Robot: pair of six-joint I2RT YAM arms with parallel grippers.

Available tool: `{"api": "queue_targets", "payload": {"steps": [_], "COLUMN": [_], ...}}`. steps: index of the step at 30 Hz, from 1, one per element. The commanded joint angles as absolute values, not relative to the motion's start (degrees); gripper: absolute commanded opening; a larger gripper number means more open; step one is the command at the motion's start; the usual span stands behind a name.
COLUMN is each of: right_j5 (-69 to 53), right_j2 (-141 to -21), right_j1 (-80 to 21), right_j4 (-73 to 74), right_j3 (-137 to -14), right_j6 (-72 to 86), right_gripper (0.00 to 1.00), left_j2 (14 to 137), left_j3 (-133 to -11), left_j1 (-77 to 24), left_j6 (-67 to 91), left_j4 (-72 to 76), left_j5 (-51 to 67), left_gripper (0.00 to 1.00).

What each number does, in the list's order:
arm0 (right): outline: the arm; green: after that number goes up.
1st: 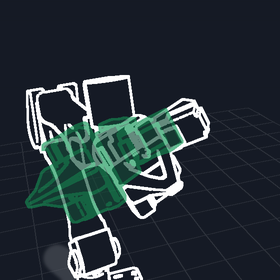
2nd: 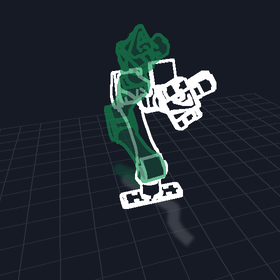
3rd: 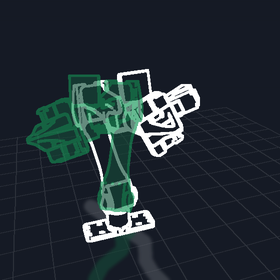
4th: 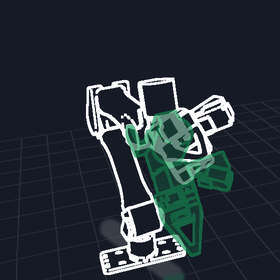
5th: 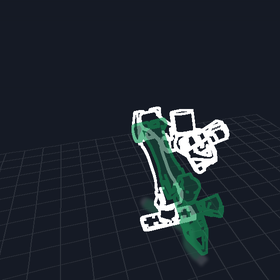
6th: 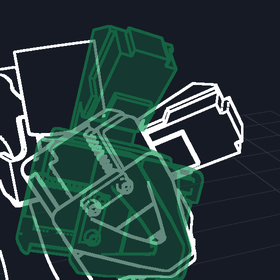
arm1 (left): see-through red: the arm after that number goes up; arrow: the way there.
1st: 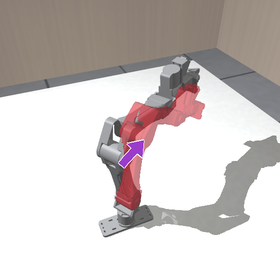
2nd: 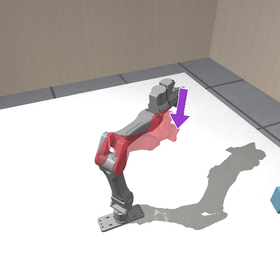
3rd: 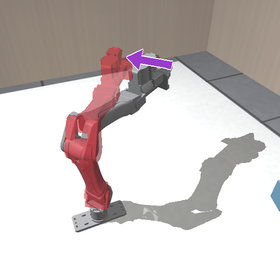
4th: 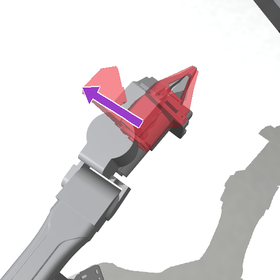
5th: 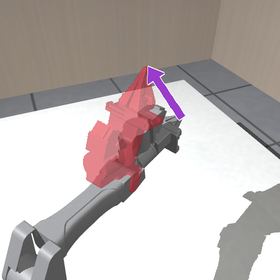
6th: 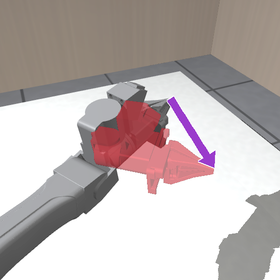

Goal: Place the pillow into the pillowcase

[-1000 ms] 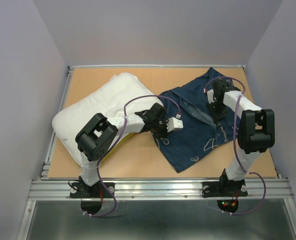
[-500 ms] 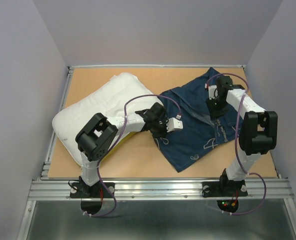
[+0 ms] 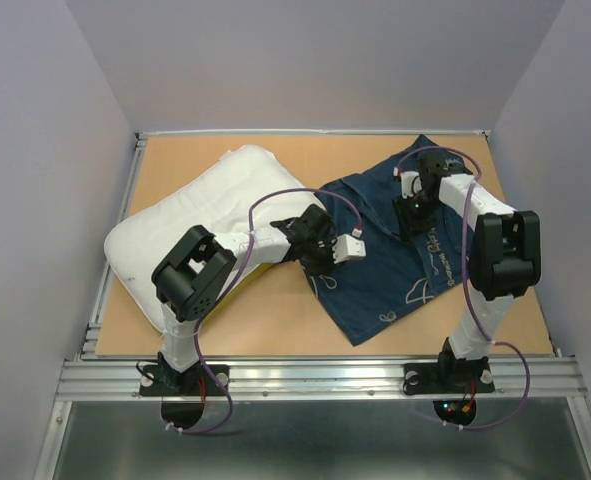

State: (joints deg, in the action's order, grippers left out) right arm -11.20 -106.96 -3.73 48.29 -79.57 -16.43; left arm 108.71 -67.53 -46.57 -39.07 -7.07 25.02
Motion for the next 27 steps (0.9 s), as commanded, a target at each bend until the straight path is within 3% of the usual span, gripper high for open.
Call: {"api": "queue_targets", "payload": {"steps": [1,2,6,9,15,20,23,26,27], "right_j5": [-9.3,-8.9,-7.1,-5.3,-0.2,3.9,3.9,4.5,4.7], "right_j2": [-107.8,-107.8,-109.1,-110.0,-110.7,-110.0,-109.6,-109.2,-108.8], "right_j1": [-5.9,-6.1,-7.9,-9.1,-9.2,-9.1,-9.1,-9.2,-9.2], "right_j4": [44.1,43.7,42.4,41.6,39.1,38.1,38.0,38.1,38.1], "right_j3": [-82.5,-82.5,-82.6,-82.4,-83.1,-84.5,-85.8,-86.5,-86.6], "right_j6": [-15.0,-14.9,-15.6,-15.8,-14.3,-12.1,-11.1,-10.7,-10.7], "right_gripper": [0.48,0.48,0.67,0.66,0.47,0.44,0.38,0.22,0.12], "left_j2": [108.5,108.5,108.3,108.1,108.0,108.1,108.3,108.4,108.4], "left_j3": [-69.0,-69.1,-68.9,-68.9,-68.8,-69.0,-68.9,-68.8,-68.8], "left_j1": [-46.1,-46.1,-45.8,-45.7,-45.5,-45.3,-45.1,-44.7,-44.6], "left_j6": [-38.6,-38.5,-38.3,-38.1,-38.1,-38.4,-38.6,-38.8,-38.8], "left_j4": [-7.7,-7.8,-7.8,-7.8,-8.3,-8.9,-9.2,-9.4,-9.5], "left_j5": [25.4,25.5,25.2,25.1,25.1,24.5,24.1,23.8,23.6], "left_gripper": [0.32,0.32,0.33,0.34,0.34,0.34,0.33,0.32,0.3]}}
